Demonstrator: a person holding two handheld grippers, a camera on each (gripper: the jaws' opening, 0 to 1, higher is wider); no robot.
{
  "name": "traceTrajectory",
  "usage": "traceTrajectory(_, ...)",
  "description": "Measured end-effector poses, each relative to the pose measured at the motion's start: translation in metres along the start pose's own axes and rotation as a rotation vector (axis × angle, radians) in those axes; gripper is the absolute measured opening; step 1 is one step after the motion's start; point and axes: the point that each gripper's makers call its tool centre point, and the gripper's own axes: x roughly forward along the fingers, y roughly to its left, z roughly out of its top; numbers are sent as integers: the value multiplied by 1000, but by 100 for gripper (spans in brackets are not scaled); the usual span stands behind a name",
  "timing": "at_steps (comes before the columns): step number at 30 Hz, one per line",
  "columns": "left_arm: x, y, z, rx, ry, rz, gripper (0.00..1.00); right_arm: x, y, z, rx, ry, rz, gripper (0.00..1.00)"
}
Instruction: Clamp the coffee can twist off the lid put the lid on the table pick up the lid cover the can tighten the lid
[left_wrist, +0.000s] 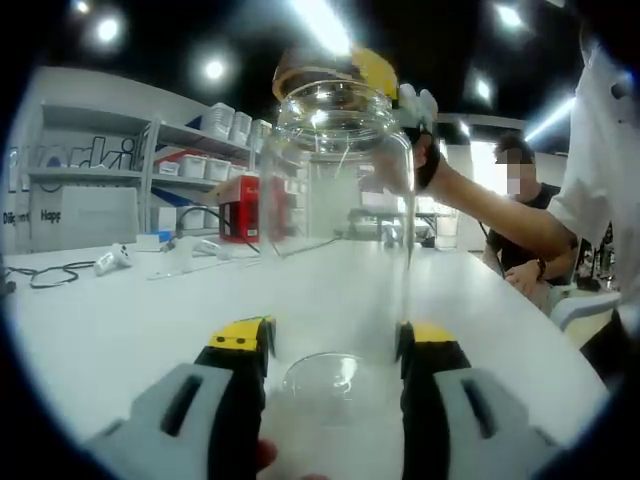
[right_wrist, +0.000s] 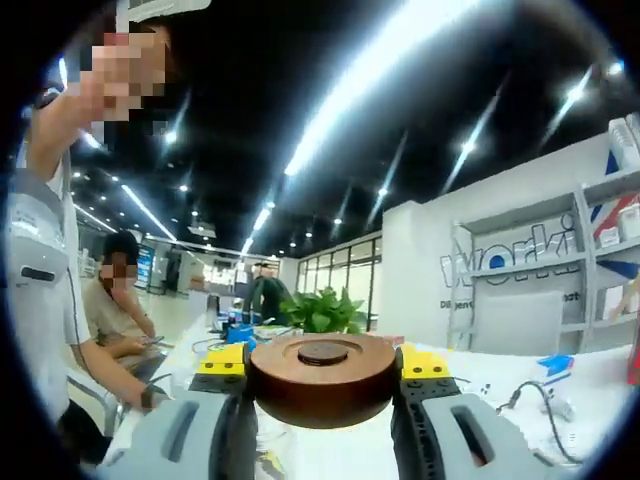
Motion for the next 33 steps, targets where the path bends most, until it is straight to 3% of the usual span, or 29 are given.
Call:
traceTrajectory(4, 0, 0, 0, 0, 0, 0, 44, -14, -25, 5, -38, -21, -109, 47)
traceTrajectory(5, 0, 0, 0, 0, 0, 0, 44, -19, -35, 4, -62, -5, -168, 47)
traceTrajectory(9, 1, 0, 0, 0, 1, 0, 44, -32, -59, -7, -39, 16, -272, 47)
traceTrajectory(10, 1, 0, 0, 0, 1, 0, 44, -36, -68, -6, -52, -4, -321, 47)
traceTrajectory(12, 1, 1, 0, -1, 0, -1, 44, -44, -75, -5, 27, -52, -361, 47)
traceTrajectory(14, 1, 0, 0, 1, 1, 0, 44, -49, -80, -5, -42, -35, -399, 47)
traceTrajectory(24, 1, 1, -1, 0, 1, -1, 44, -52, -89, -17, -40, -3, -422, 48)
traceTrajectory(33, 1, 1, -1, -1, 1, -1, 43, -69, -109, -31, -57, 29, -507, 48)
